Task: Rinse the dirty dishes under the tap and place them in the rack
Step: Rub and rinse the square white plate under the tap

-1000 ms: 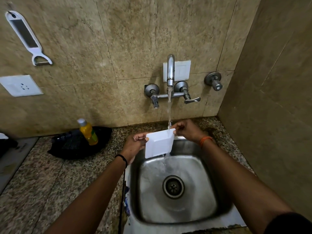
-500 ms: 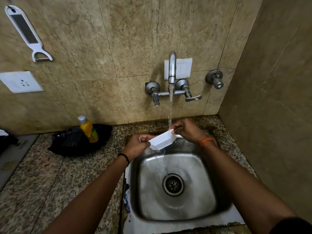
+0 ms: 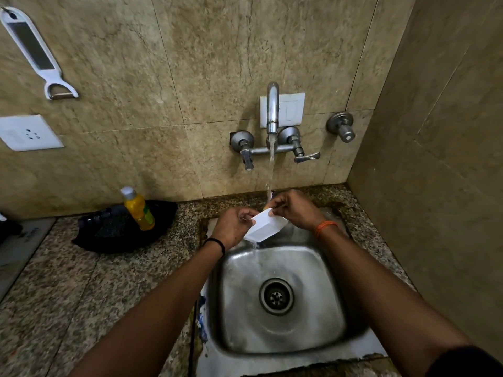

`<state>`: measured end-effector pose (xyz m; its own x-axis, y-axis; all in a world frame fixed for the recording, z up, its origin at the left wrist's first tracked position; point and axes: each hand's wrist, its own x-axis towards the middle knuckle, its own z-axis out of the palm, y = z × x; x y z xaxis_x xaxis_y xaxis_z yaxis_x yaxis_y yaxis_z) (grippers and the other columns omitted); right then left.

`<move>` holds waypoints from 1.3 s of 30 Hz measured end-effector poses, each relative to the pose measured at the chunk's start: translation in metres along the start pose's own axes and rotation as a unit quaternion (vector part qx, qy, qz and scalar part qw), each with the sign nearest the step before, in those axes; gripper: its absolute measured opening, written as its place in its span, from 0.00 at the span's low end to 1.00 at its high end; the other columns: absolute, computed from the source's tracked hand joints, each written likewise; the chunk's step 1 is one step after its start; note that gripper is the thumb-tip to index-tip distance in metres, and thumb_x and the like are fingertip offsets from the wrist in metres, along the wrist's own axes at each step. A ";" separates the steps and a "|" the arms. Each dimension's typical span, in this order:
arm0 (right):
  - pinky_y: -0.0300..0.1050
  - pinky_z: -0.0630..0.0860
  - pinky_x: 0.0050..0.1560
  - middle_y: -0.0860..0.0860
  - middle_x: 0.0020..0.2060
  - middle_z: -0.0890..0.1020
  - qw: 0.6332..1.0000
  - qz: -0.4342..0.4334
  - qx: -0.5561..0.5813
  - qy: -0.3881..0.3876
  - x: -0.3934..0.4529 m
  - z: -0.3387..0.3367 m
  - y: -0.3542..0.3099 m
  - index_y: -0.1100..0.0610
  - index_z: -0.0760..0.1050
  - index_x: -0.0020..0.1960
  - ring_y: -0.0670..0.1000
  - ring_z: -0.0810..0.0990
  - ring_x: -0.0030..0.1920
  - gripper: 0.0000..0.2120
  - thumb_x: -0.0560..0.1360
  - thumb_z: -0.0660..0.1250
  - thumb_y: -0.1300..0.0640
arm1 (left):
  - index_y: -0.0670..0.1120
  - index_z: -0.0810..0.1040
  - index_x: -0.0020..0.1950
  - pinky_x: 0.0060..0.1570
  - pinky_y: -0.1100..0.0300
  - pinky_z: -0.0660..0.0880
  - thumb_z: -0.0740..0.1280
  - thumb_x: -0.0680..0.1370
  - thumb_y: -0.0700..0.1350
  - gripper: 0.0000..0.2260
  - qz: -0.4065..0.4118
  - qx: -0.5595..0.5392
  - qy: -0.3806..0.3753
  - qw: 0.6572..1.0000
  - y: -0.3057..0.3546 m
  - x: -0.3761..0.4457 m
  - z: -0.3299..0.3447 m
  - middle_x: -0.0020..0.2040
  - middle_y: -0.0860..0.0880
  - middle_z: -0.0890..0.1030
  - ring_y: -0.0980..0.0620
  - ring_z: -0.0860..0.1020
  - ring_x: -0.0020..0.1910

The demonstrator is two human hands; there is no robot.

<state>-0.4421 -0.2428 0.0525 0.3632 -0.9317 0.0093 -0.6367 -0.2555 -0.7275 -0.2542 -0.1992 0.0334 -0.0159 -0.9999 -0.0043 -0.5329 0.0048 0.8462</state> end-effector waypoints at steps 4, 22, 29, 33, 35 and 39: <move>0.43 0.76 0.52 0.51 0.47 0.86 1.000 0.002 0.026 0.001 0.001 0.000 -0.002 0.56 0.84 0.47 0.48 0.82 0.47 0.06 0.71 0.73 0.63 | 0.43 0.85 0.50 0.49 0.60 0.75 0.69 0.73 0.33 0.10 -0.013 0.009 0.026 1.000 0.000 0.005 0.002 0.46 0.47 0.85 0.53 0.79 0.44; 0.38 0.72 0.53 0.52 0.53 0.84 0.997 0.009 -0.070 -0.041 -0.007 -0.005 0.014 0.58 0.82 0.55 0.49 0.81 0.52 0.12 0.73 0.69 0.64 | 0.38 0.81 0.52 0.43 0.63 0.75 0.64 0.72 0.26 0.13 -0.086 -0.112 0.013 0.990 -0.024 -0.002 -0.009 0.45 0.43 0.82 0.49 0.78 0.44; 0.37 0.70 0.47 0.50 0.51 0.85 0.995 0.001 -0.096 -0.014 0.000 0.000 0.007 0.55 0.83 0.54 0.49 0.82 0.50 0.10 0.73 0.70 0.61 | 0.45 0.82 0.52 0.49 0.58 0.74 0.72 0.72 0.42 0.09 0.010 0.066 -0.034 0.997 0.000 0.002 -0.005 0.48 0.47 0.84 0.50 0.80 0.46; 0.43 0.76 0.50 0.51 0.46 0.85 0.998 0.004 -0.058 -0.004 0.003 0.001 0.000 0.55 0.83 0.48 0.49 0.82 0.47 0.07 0.71 0.71 0.62 | 0.48 0.81 0.57 0.50 0.55 0.76 0.69 0.74 0.49 0.13 0.039 0.256 -0.014 0.966 0.018 0.007 0.004 0.53 0.45 0.84 0.44 0.80 0.52; 0.47 0.79 0.52 0.50 0.44 0.85 0.999 0.005 -0.051 0.006 0.004 0.000 -0.001 0.54 0.83 0.44 0.49 0.82 0.46 0.06 0.70 0.72 0.63 | 0.48 0.81 0.58 0.49 0.55 0.75 0.68 0.76 0.49 0.12 0.032 0.285 -0.016 0.958 0.027 0.009 0.009 0.53 0.43 0.83 0.42 0.80 0.53; 0.51 0.78 0.58 0.52 0.44 0.85 0.987 0.057 0.108 0.103 0.010 -0.006 0.004 0.59 0.80 0.52 0.52 0.83 0.48 0.11 0.70 0.72 0.66 | 0.49 0.81 0.60 0.51 0.53 0.76 0.67 0.76 0.49 0.13 0.037 0.335 -0.026 0.941 0.040 0.015 0.019 0.54 0.43 0.83 0.42 0.80 0.53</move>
<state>-0.4448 -0.2550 0.0534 0.1377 -0.9896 0.0414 -0.4979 -0.1053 -0.8608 -0.2920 -0.2137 0.0568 -0.1053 -0.9944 0.0004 -0.9424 0.1000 0.3192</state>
